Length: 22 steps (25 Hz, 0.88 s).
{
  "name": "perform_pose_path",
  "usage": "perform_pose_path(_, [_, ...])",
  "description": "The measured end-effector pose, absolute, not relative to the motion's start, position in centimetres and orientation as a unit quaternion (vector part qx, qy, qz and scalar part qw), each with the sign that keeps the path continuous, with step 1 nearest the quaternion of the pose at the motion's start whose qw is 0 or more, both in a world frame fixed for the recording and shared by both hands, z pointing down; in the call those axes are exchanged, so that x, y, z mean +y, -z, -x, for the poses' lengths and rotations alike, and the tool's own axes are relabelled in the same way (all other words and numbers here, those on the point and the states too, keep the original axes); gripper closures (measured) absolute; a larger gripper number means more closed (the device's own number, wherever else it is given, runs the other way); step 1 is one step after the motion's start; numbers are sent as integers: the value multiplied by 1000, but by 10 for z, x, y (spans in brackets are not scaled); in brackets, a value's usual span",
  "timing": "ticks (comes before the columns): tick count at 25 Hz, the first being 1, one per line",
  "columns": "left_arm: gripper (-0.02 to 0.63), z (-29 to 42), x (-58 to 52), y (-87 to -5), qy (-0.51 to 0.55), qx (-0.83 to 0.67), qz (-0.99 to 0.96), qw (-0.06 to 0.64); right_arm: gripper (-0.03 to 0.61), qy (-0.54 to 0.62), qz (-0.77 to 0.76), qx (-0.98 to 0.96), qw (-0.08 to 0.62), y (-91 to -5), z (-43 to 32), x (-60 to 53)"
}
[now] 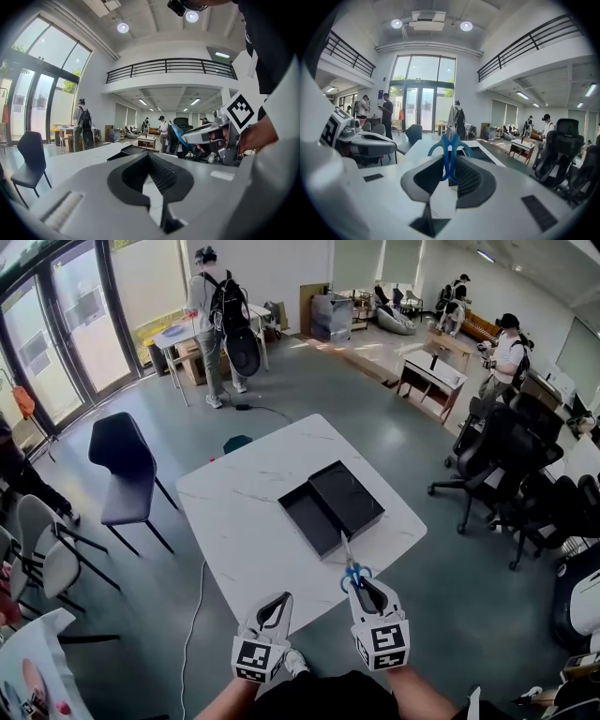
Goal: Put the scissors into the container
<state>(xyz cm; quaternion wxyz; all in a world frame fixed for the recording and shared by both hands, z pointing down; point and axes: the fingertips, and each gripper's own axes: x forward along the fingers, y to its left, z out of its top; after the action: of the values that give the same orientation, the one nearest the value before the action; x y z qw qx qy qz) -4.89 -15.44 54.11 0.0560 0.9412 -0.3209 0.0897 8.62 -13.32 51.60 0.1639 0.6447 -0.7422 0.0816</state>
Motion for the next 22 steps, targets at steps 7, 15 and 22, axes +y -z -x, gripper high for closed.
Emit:
perform_pose_path(7, [604, 65, -175, -542, -88, -325, -939, 61, 495, -74, -630, -750, 187, -515, -65, -156])
perform_pose_path(15, [604, 61, -196, -550, -94, -336, -935, 63, 495, -87, -616, -760, 188, -528, -67, -192])
perform_pose_path(22, [604, 56, -229, -553, -95, -380, -918, 68, 495, -88, -591, -776, 201, -544, -83, -230])
